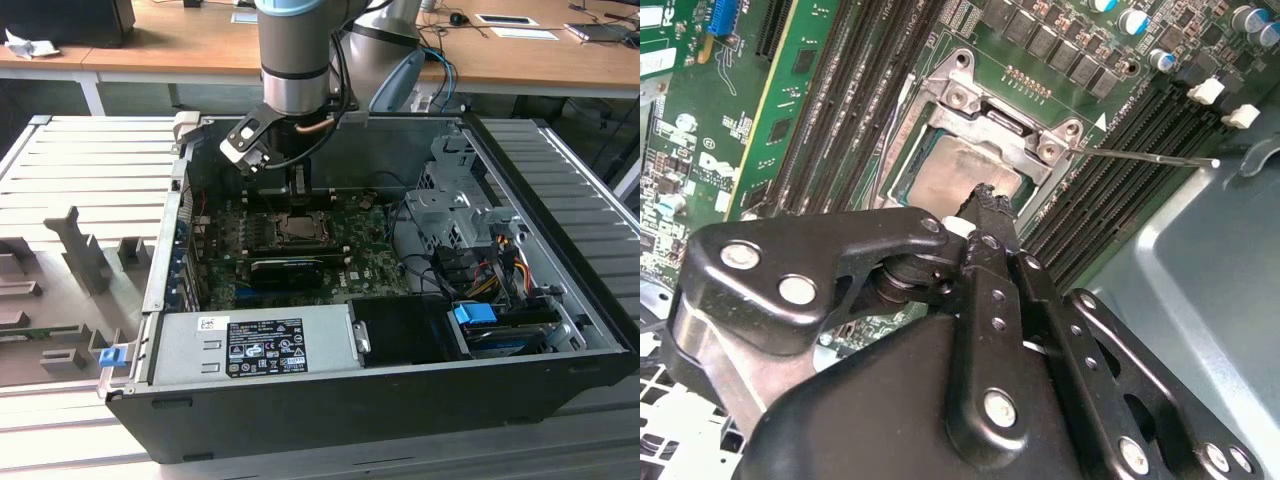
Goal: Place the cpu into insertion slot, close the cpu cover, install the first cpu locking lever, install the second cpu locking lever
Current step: 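Install the first cpu locking lever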
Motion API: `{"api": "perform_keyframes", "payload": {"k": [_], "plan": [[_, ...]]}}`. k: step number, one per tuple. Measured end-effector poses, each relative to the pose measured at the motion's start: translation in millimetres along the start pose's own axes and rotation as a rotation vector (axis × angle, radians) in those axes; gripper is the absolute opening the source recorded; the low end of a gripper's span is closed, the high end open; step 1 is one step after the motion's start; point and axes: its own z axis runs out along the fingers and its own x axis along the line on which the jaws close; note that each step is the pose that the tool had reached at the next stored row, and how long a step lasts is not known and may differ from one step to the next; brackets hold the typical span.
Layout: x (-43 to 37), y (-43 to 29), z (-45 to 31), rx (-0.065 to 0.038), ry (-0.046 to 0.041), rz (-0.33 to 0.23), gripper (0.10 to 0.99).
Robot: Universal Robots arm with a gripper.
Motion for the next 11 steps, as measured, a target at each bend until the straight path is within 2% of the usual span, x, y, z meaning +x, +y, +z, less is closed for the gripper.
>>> {"api": "perform_keyframes", "payload": {"k": [3, 7, 11], "plan": [[0.0, 0.1, -2.4, 0.000, -0.0011, 0.000, 0.106], [0.1, 0.4, -9.3, 0.000, -0.0043, 0.000, 0.106], [0.2, 1.0, -19.2, 0.000, -0.0078, 0.000, 0.106]]}}
